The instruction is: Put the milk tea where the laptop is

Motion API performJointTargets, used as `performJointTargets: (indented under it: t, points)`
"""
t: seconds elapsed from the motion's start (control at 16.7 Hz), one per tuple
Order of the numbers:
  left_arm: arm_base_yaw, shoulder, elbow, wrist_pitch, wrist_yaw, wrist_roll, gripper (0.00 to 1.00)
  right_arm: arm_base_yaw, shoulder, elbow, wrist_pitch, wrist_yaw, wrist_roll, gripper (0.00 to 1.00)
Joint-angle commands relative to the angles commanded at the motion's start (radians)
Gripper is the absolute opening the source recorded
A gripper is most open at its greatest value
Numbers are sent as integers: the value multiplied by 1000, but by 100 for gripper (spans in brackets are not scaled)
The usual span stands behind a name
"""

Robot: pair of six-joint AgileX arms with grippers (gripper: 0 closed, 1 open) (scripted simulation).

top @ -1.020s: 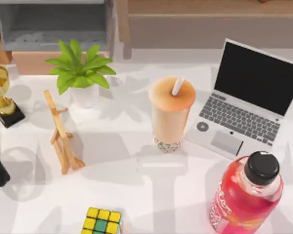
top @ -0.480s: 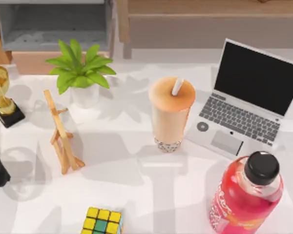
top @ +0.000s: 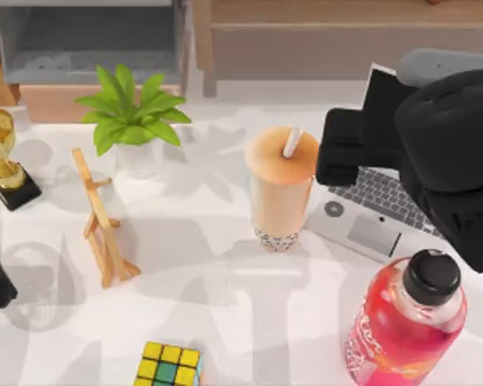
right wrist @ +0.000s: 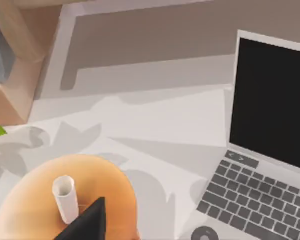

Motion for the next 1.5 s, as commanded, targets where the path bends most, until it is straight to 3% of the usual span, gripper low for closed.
performJointTargets:
  t: [0.3, 0.54, 0.9, 1.5]
  points:
    - [0, 0, 0, 0, 0, 0, 100, 184, 350, 176, -76, 143, 177, 100]
    - [0, 0, 0, 0, 0, 0, 100, 237, 448, 208, -101, 188, 239, 100]
    - [0, 0, 0, 0, 0, 0, 100, 224, 457, 207, -83, 181, 225, 100]
    - [0, 0, 0, 0, 0, 0, 100, 75, 627, 212, 200, 94, 60, 100]
